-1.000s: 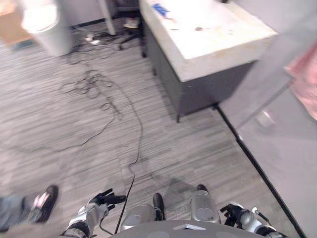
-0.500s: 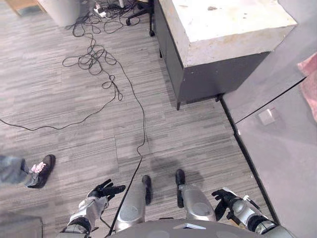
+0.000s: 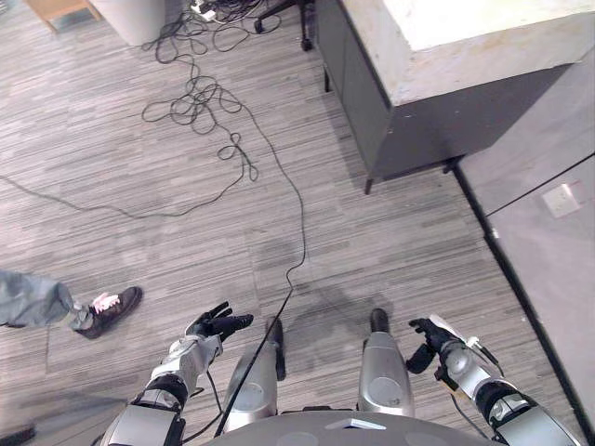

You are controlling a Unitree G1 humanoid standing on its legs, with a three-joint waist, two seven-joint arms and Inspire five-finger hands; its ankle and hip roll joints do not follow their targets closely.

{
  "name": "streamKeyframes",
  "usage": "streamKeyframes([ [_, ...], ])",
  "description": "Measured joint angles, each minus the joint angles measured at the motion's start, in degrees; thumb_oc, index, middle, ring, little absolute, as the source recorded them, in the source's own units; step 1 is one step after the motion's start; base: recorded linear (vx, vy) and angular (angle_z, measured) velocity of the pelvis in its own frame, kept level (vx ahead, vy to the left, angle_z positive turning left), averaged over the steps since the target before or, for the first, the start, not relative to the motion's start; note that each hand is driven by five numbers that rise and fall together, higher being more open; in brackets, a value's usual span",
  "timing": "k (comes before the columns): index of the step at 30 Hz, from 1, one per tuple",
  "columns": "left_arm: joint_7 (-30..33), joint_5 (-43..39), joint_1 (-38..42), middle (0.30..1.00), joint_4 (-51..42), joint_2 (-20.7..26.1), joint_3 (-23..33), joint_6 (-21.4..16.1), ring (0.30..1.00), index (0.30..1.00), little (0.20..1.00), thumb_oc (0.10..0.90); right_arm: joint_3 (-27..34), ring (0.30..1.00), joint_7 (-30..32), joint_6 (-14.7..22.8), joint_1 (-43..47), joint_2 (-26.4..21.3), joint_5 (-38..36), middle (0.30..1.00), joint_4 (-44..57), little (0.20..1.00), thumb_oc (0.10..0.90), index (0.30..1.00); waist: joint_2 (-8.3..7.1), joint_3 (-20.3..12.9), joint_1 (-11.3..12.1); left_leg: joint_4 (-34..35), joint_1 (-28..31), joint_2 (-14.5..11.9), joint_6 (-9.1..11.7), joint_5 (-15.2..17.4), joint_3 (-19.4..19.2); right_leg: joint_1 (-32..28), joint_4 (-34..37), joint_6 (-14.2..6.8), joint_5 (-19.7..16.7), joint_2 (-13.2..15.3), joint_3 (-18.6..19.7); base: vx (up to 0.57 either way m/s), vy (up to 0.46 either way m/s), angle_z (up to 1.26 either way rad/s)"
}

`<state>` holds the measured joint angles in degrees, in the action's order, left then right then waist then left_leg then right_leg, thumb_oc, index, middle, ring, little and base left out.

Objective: Organize the bathroom.

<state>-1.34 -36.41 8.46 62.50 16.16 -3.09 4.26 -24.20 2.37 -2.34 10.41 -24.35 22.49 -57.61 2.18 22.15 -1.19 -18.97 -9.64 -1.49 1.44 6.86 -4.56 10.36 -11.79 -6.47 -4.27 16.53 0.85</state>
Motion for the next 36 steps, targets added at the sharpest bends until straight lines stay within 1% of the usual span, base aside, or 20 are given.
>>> streamKeyframes([
  [2,0.6,0.3,-2.4,0.9,0.7,0.5,2.4,0.4,0.9,0.9,0.9,0.8,0.2,0.9,-0.2,0.5,-0.4,-0.7,0.3,0.9,-0.1,0.9,0.8,0.9,-0.17,0.1,0.7,-0.8,1.0,-0.6,-0.8,1.5,-2.6,1.7,-1.6,1.9,-4.0,0.4,-1.3,0.1,0.141,-0.82],
  [4,0.8,0.9,-5.8,0.9,1.2,1.5,5.5,0.8,0.9,0.9,0.9,0.8,0.4,0.9,-1.6,0.7,-0.2,-1.0,1.1,0.9,1.4,0.9,0.8,0.9,-1.5,0.6,2.9,1.0,3.4,-1.8,-2.0,1.6,-8.6,7.3,-7.5,1.4,-6.3,1.7,-9.4,0.13,0.019,-1.19],
  [5,1.3,1.1,-8.3,0.9,1.0,1.6,6.3,0.8,0.9,0.9,0.9,0.8,0.3,0.9,-2.2,1.6,-2.3,-1.1,1.7,0.9,3.0,0.9,0.8,0.9,-2.71,0.6,1.2,2.2,4.3,-1.6,-2.6,0.9,-9.4,8.0,-8.4,-1.3,-3.0,-0.6,-11.7,0.14,-0.037,-0.91],
  [7,1.2,1.1,-8.7,0.9,1.0,3.6,5.9,0.6,0.9,0.9,0.9,0.8,-0.8,0.9,-2.1,2.2,-2.7,-0.9,1.7,0.9,5.0,0.9,0.8,0.9,-3.3,1.8,0.4,4.5,3.6,-2.6,-2.6,-0.2,-9.3,10.3,-9.8,-2.1,3.2,-6.1,-9.6,0.05,-0.059,-0.03],
  [8,1.2,1.1,-8.7,0.9,1.0,3.6,5.9,0.6,0.9,0.9,0.9,0.8,-0.8,0.9,-2.1,2.2,-2.7,-0.9,1.7,0.9,5.0,0.9,0.8,0.9,-3.3,1.8,0.4,4.5,3.6,-2.6,-2.6,-0.2,-9.3,10.3,-9.8,-2.1,3.2,-6.1,-9.6,0.01,-0.046,0.31],
  [9,1.0,1.1,-8.5,0.9,0.0,4.3,6.4,0.5,0.9,0.9,0.9,0.8,-0.7,0.9,-2.3,2.6,-3.0,-0.3,1.7,0.9,4.2,0.9,0.8,0.9,-5.33,1.5,-0.2,6.8,3.5,-1.0,-3.4,-2.4,-10.8,10.6,-10.0,-1.0,3.9,-4.4,-13.3,0.09,-0.04,0.2],
  [11,0.9,0.3,-6.0,0.9,-1.5,3.5,6.9,-0.5,0.9,0.9,0.9,0.8,-1.1,0.9,-2.3,2.4,-1.9,-0.4,1.7,0.9,1.5,0.9,0.8,0.9,-4.71,2.1,-0.7,7.5,2.4,-0.4,-2.2,-2.8,-9.2,7.2,-10.1,0.9,5.8,-8.4,-8.1,0.14,-0.037,0.34],
  [12,0.9,0.4,-5.4,0.9,-1.5,3.0,6.6,-0.6,0.9,0.9,0.9,0.8,-1.0,0.9,-2.3,2.4,-1.9,-0.7,1.7,0.9,1.4,0.9,0.8,0.9,-3.99,2.5,-1.0,7.8,2.7,-0.4,-1.5,-3.2,-8.6,4.6,-5.9,4.1,6.0,-9.2,-8.0,0.14,-0.02,0.25],
  [16,0.4,0.6,-5.0,0.9,-1.9,0.1,6.2,-0.9,0.9,0.9,0.9,0.8,-0.3,0.9,-2.3,1.6,-0.6,-0.8,1.7,0.9,2.3,0.9,0.8,0.9,-1.15,1.4,-2.2,8.2,6.1,-2.7,2.5,-4.2,-7.9,-0.2,-2.8,6.0,6.9,-11.8,-8.7,0.14,-0.037,0.03],
  [18,-0.2,0.6,-3.5,0.9,-1.9,-0.3,6.2,-1.7,0.9,0.9,0.9,0.8,-0.2,0.9,-2.5,1.7,-0.5,-0.7,1.7,0.9,2.1,0.9,0.8,0.9,-2.64,0.3,-2.0,-1.0,1.2,-2.1,6.4,-6.5,-3.1,-0.7,-2.2,7.1,7.5,-11.0,-8.4,0.1,0.0,0.16],
  [21,0.4,0.4,-3.2,0.9,-1.9,-1.0,6.3,-2.3,0.9,0.9,0.9,0.8,-0.2,0.9,-2.5,1.9,0.9,-1.4,1.7,0.9,0.5,0.9,0.8,0.9,-2.96,-0.3,-0.8,-20.0,-8.4,-0.7,7.8,-12.2,6.6,-1.2,-3.7,9.6,8.5,-11.9,-5.8,0.26,0.131,-0.14],
  [22,0.7,0.3,-3.5,0.9,-1.6,-1.1,6.3,-2.3,0.9,0.9,0.9,0.8,-0.3,0.9,-2.4,1.9,1.4,-1.2,1.6,0.9,-1.1,0.9,0.8,0.9,-3.35,-0.5,-0.1,-25.5,-11.4,-1.2,5.8,-13.0,7.1,-1.7,-3.7,9.3,8.7,-12.2,-5.2,0.29,0.284,-0.4],
  [23,0.8,0.3,-4.3,0.9,-1.1,-1.2,6.3,-2.3,0.9,0.9,0.9,0.8,-0.6,0.9,-2.3,1.8,1.3,-1.1,1.6,0.9,-1.6,0.9,0.8,0.9,-3.34,-1.1,0.6,-23.8,-11.8,-2.7,4.4,-11.6,7.1,-2.5,-3.0,9.1,8.6,-12.6,-5.2,0.54,0.568,-0.63],
  [24,1.3,0.3,-6.3,0.9,0.2,-1.2,6.2,-2.4,0.9,0.9,0.9,0.8,-0.5,0.9,-1.8,2.1,1.0,-0.6,1.5,0.9,-2.5,0.9,0.8,0.9,-2.76,-3.3,0.7,-8.2,-9.6,-8.6,3.1,-10.9,5.0,-3.4,-1.7,7.9,9.0,-14.9,-5.5,0.39,0.428,-0.47],
  [25,1.3,0.3,-6.3,0.9,0.2,-1.2,6.2,-2.4,0.9,0.9,0.9,0.8,-0.5,0.9,-1.8,2.1,1.0,-0.6,1.5,0.9,-2.5,0.9,0.8,0.9,-2.76,-3.3,0.7,-8.2,-9.6,-8.6,3.1,-10.9,5.0,-3.4,-1.7,7.9,9.0,-14.9,-5.5,0.32,0.344,-0.21],
  [27,2.3,0.0,-8.7,0.9,-0.2,-1.1,6.0,-1.8,0.9,0.9,0.9,0.8,1.7,0.9,-0.7,2.7,-2.7,-0.6,1.2,0.9,-2.1,0.9,0.8,0.9,0.29,-4.3,-0.9,6.5,-6.7,-13.3,4.0,-11.4,7.4,-7.1,-1.0,7.0,9.9,-18.3,-6.8,0.24,0.302,0.12],
  [29,3.0,-1.4,-7.7,0.9,1.8,-1.2,4.1,-2.1,0.9,0.9,0.9,0.8,-0.5,0.9,0.7,2.8,-3.2,-0.2,-0.9,0.9,-5.3,0.9,0.8,0.9,0.04,-4.5,0.9,12.7,-4.5,-10.8,4.9,-11.7,8.0,-6.3,-4.2,7.8,13.2,-17.4,-5.4,0.38,0.562,-0.21],
  [33,3.7,-1.4,-6.6,0.9,2.2,-2.4,3.8,-0.5,0.9,0.9,0.9,0.8,1.1,0.9,1.9,2.7,-5.0,-0.3,-0.9,0.9,-3.8,0.9,0.8,0.9,1.12,-4.5,1.0,7.4,-3.9,-5.8,2.4,-11.2,3.3,-6.2,-6.8,5.6,15.2,-14.4,-3.7,0.24,0.432,-0.2],
  [34,5.1,-1.4,-6.1,0.9,2.2,-2.1,3.9,-0.2,0.9,0.9,0.9,0.8,1.1,0.9,2.4,3.1,-6.2,-0.1,-0.8,0.9,-1.0,0.9,0.8,0.9,-0.22,-4.3,1.3,9.2,-1.7,-1.4,0.9,-11.2,2.4,-3.8,-10.5,3.7,16.7,-10.2,-2.0,0.29,0.637,-0.37],
  [36,4.9,-1.4,-5.1,0.9,2.3,-2.2,5.5,-0.2,0.9,0.9,0.9,0.8,1.3,0.9,2.9,4.1,-6.0,-0.1,-0.6,0.9,-0.1,0.9,0.8,0.9,-0.33,-4.0,2.3,8.5,-1.5,1.4,-2.0,-9.3,0.0,-1.4,-15.3,2.0,15.7,-6.8,-2.8,0.3,0.601,-0.39],
])
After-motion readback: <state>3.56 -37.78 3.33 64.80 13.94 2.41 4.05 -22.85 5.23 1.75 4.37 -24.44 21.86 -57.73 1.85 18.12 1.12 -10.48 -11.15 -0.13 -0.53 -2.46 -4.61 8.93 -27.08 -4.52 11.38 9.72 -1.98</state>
